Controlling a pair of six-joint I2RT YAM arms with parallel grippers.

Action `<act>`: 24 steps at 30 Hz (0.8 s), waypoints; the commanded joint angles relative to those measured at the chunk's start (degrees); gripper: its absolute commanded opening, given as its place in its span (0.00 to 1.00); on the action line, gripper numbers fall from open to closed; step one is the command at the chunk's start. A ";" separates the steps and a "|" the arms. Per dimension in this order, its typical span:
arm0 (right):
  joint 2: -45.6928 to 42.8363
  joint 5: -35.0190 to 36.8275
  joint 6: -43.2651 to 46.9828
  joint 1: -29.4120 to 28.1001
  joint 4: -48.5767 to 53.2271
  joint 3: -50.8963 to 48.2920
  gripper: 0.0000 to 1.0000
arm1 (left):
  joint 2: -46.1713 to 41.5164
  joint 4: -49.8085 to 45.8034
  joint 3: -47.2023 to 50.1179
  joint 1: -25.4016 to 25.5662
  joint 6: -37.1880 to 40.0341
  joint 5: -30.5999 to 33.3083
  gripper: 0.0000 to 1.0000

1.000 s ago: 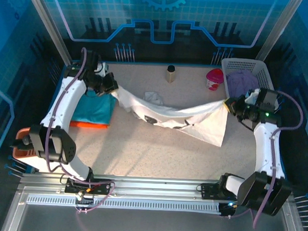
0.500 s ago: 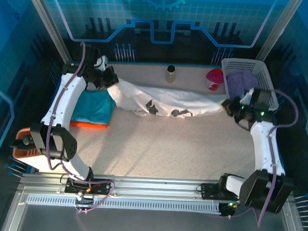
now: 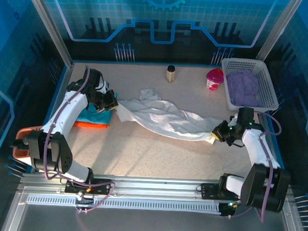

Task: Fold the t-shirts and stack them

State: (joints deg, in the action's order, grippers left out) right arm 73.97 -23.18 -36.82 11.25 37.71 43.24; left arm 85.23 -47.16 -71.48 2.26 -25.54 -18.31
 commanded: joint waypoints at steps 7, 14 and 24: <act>12.46 -5.95 2.12 -1.14 -7.03 6.80 0.66 | 0.39 2.88 2.11 1.63 -0.54 0.15 0.00; 4.52 -4.82 0.53 -0.98 -7.21 2.80 0.80 | 1.29 2.77 1.62 2.00 -0.30 0.28 0.00; 7.39 -9.07 -4.73 -4.98 -11.61 6.70 0.82 | 1.48 2.29 1.27 2.21 0.04 0.07 0.00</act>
State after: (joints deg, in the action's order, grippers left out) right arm 79.55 -29.30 -38.98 8.08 28.71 47.44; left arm 86.76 -44.64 -70.13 3.92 -25.54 -18.26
